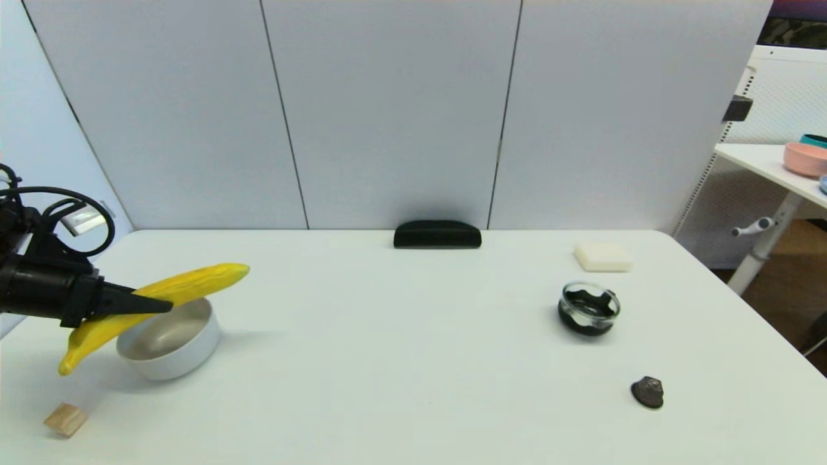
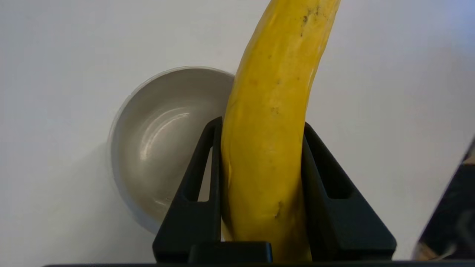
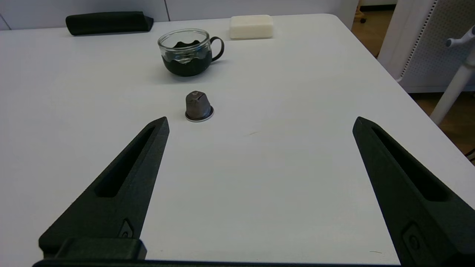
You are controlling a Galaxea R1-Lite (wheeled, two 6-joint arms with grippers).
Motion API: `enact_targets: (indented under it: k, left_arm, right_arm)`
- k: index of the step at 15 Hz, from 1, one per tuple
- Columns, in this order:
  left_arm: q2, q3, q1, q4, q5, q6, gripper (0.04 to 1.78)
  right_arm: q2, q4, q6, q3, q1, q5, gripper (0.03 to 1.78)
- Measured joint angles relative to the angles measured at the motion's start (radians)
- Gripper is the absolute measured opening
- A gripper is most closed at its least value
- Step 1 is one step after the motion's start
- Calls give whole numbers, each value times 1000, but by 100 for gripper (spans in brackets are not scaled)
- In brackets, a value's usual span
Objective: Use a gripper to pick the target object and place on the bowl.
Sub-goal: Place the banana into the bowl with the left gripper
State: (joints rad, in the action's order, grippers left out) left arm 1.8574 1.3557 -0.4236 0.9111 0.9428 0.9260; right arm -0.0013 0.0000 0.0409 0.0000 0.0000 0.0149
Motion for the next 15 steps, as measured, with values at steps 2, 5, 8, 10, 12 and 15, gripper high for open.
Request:
enact_targets:
  k: [2, 5, 8, 10, 12, 15]
  left_arm:
    - [11, 12, 6, 0, 47, -74, 62]
    - [27, 45, 6, -1, 76, -129, 62]
    - [34, 46, 4, 1, 82, -139, 62]
    - [37, 42, 4, 14, 85, -151, 62]
    - [39, 39, 2, 34, 98, -175, 62]
    - [41, 37, 0, 39, 119, -248, 62]
  right_arm:
    - [0, -1, 0, 0, 0, 0, 171]
    - [0, 0, 0, 0, 0, 0, 171]
    - [0, -1, 0, 0, 0, 0, 171]
    - [0, -1, 0, 0, 0, 0, 171]
    - [0, 0, 0, 0, 0, 0, 171]
    - [0, 0, 0, 0, 0, 0, 171]
